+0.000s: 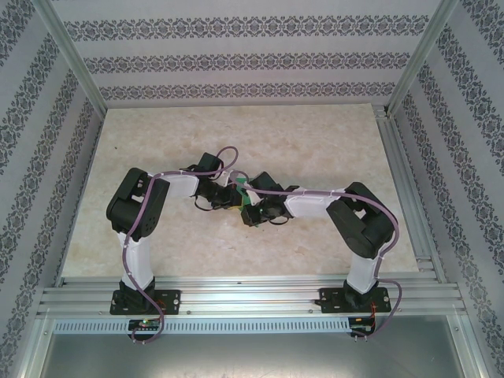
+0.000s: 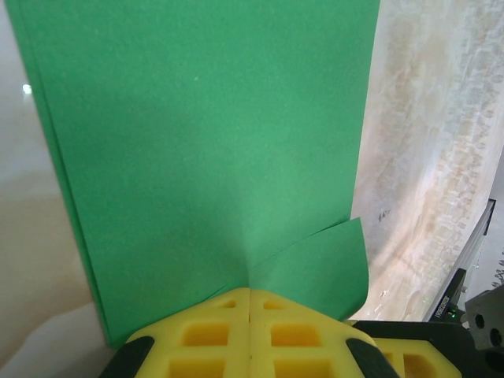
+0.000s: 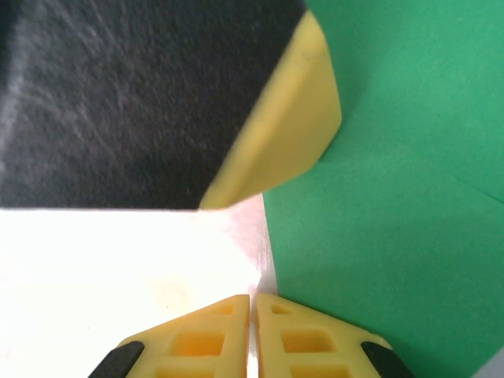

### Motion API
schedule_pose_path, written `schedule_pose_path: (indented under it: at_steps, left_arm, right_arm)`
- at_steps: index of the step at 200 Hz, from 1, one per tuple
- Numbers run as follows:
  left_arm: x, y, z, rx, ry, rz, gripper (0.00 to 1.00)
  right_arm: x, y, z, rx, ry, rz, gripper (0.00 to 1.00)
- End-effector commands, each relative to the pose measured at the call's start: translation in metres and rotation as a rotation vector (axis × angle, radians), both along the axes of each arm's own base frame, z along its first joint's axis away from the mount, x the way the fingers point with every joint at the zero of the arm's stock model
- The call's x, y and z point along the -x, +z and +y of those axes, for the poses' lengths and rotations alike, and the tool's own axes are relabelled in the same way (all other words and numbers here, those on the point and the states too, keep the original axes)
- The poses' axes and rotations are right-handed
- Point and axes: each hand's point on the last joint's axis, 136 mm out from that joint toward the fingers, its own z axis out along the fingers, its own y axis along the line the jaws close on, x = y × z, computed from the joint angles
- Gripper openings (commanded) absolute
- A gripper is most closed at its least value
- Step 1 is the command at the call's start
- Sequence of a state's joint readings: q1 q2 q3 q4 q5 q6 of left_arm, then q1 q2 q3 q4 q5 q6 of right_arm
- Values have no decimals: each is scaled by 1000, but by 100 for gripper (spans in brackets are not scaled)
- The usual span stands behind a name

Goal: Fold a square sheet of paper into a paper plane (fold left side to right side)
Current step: Third fold the triangle at the center of the table.

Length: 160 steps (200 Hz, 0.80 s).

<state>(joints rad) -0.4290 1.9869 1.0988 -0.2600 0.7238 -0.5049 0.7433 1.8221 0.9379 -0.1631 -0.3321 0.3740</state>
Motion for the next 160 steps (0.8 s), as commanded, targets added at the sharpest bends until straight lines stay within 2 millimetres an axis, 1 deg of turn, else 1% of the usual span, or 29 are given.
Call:
schedule_pose_path:
  at_steps: [1,36,66,91,118,150,160]
  left_arm:
    - [18,-50,25,-193,11,70,3]
    - [18,-50,25,-197,9,70,3]
    - [18,-50,26,-202,9,68,3]
    - [18,-49,27,-203,9,65,3]
    - [17,-48,26,-204,8,62,3]
    - [16,-48,27,-207,7,61,3]
    - [16,-47,27,-206,6,60,3]
  right_arm:
    - [38,-23,-19,27,-4,149,11]
    - [56,-35,-28,26,-4,200,11]
    - [72,-44,-43,61,-1,233,11]
    - [85,-47,-55,63,-12,254,11]
    - [90,-43,-60,54,-21,253,11]
    - [89,-26,-57,24,-11,232,11]
    - [86,-17,-57,20,-6,217,11]
